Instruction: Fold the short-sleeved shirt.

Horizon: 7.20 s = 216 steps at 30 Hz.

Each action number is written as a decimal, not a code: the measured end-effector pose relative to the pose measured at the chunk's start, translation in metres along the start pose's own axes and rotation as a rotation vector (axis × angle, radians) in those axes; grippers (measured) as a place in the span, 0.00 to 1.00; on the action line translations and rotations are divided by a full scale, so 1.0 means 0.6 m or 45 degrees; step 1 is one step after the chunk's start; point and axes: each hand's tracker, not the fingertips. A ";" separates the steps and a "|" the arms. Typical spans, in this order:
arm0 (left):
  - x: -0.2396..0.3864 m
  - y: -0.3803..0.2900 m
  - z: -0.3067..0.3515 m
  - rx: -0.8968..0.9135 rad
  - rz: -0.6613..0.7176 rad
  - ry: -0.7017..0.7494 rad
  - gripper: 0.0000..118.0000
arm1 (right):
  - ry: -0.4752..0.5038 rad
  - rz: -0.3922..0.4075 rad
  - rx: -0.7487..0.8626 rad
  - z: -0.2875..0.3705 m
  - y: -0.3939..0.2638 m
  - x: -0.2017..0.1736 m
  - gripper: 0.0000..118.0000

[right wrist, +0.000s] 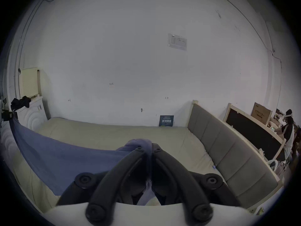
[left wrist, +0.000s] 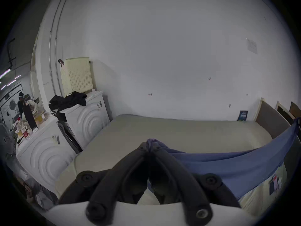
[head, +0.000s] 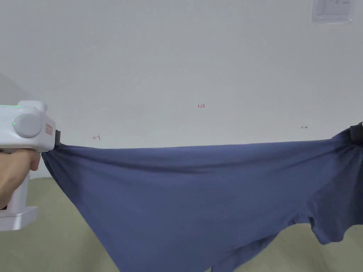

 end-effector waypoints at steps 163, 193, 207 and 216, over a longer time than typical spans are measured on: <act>0.008 -0.004 0.235 0.045 0.002 -0.315 0.01 | 0.164 0.024 0.120 0.274 0.032 -0.010 0.02; 0.161 0.212 -0.039 0.172 -0.083 -0.079 0.01 | 0.010 0.001 0.187 -0.095 0.249 -0.062 0.02; 0.194 -0.017 -0.212 -0.069 -0.117 -0.146 0.01 | 0.047 0.075 -0.096 -0.215 -0.006 -0.089 0.02; 0.135 -0.259 -0.181 -0.271 -0.128 -0.252 0.01 | 0.147 -0.030 -0.314 -0.107 -0.287 -0.068 0.02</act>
